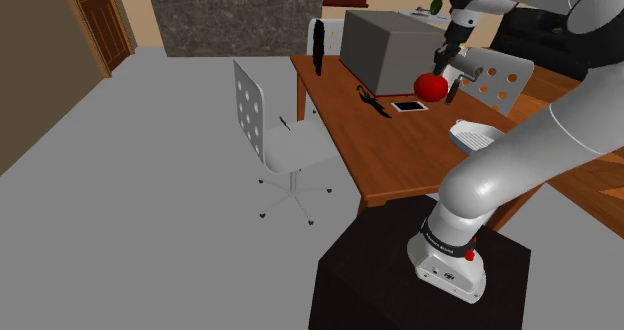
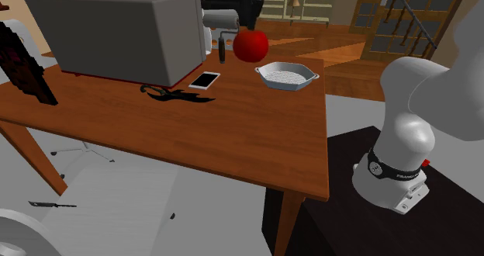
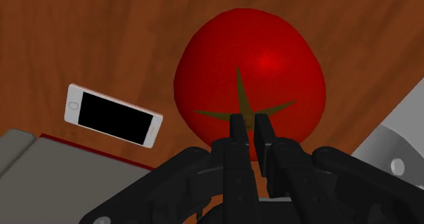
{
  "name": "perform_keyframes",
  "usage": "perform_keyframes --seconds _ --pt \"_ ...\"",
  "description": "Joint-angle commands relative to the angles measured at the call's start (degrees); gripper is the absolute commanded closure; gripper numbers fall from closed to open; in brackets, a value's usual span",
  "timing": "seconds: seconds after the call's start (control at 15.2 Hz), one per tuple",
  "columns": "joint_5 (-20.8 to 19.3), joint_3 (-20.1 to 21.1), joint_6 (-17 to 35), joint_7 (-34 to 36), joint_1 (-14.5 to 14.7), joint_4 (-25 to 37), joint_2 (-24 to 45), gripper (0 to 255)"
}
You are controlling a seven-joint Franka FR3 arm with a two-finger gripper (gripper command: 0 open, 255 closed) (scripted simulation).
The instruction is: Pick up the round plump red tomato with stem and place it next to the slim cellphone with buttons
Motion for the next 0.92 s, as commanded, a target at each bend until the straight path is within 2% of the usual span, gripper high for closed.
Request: perform_keyframes --seconds 0.0,0.26,0.4,0.86 --pt "1.87 -3.41 0.15 -3.66 0.81 3.36 3.67 255" --pt "8.99 -11.61 -0.44 -12.75 2.37 11.48 13.51 255" --pt "15.61 -16.28 -1.66 -19.13 2.08 16.73 20.99 255" --pt "15.79 -15.70 3.70 -19.67 1.51 11.35 21.00 255"
